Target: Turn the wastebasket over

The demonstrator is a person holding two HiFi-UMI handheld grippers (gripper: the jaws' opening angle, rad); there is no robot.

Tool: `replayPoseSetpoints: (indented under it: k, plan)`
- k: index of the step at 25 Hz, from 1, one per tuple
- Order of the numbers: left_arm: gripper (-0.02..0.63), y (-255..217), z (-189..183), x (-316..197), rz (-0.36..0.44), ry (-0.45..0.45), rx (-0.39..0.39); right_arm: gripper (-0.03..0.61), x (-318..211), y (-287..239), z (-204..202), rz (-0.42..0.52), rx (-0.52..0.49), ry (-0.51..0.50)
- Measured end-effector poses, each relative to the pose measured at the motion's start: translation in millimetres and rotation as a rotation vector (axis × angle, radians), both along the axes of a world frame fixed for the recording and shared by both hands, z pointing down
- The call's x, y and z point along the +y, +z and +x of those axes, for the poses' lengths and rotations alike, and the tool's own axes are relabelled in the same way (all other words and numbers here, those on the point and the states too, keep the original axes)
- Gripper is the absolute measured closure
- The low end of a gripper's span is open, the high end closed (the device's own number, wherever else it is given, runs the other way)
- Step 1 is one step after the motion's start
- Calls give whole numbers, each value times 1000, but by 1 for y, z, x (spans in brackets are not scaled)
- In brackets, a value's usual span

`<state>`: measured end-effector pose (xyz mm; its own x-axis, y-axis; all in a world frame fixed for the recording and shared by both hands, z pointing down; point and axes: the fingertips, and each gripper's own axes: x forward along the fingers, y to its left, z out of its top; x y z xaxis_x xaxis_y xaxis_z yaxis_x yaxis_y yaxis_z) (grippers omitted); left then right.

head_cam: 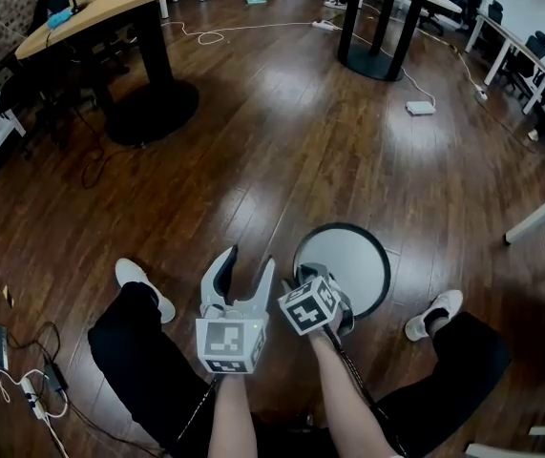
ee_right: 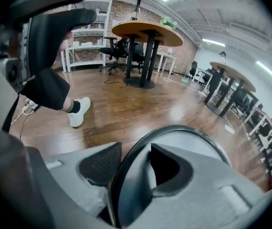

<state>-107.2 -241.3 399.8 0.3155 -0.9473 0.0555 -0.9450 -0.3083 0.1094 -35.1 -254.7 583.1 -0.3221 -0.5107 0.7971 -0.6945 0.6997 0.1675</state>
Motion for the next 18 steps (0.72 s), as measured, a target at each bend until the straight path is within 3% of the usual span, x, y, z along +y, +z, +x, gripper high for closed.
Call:
replayPoseSetpoints:
  k: [2, 7, 12, 18]
  plan:
    - [344, 2, -1, 1, -6, -1, -3, 404, -2, -2, -2, 23, 3, 9]
    - [345, 17, -7, 8, -44, -8, -13, 468, 0, -10, -2, 62, -139, 66]
    - [350, 26, -22, 14, -68, -42, -7, 491, 12, -17, -4, 32, -197, 47]
    - [350, 24, -25, 14, -64, -50, 0, 505, 8, -58, -9, 72, -320, 21]
